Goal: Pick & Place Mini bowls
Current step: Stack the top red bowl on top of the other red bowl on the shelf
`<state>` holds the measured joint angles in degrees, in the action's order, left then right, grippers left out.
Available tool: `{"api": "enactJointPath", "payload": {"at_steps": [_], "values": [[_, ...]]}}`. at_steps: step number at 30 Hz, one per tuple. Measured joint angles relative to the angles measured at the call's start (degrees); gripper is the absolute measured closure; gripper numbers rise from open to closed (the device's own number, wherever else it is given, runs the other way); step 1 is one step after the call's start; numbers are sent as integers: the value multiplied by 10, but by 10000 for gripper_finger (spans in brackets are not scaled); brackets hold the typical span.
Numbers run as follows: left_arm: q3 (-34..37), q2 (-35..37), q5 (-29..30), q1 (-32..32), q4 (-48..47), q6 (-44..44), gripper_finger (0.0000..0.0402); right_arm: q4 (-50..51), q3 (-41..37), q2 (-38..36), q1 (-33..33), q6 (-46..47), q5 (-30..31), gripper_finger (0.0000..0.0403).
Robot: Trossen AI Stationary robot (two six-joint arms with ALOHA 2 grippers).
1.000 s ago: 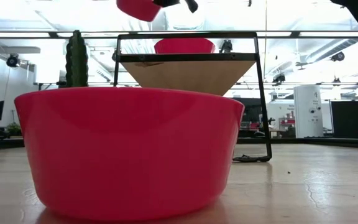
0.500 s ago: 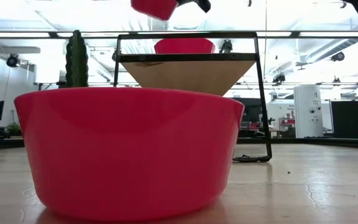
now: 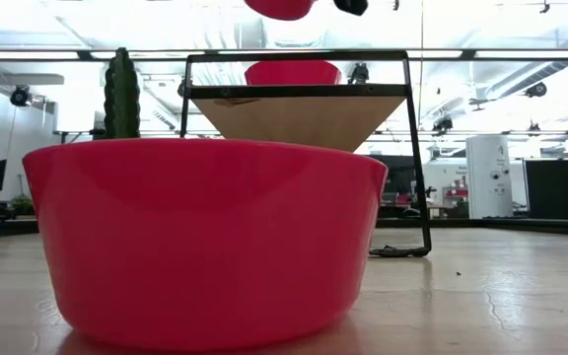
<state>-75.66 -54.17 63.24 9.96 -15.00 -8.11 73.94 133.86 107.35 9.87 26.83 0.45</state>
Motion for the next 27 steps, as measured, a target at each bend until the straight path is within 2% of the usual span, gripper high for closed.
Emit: {"api": "enactJointPath", "payload": {"at_steps": [3,7,17,27], "values": [[0,0,-1,0,0,-9,227,29,0,0,-4,14,-8,394],[0,0,-4,0,0,-13,227,69,0,0,-5,19,-48,394],[0,-1,-11,0,-8,-33,227,70,-14,29,-5,15,-24,394],[0,-2,-27,1,-33,-58,227,63,-79,43,-7,-7,-22,394]]}}
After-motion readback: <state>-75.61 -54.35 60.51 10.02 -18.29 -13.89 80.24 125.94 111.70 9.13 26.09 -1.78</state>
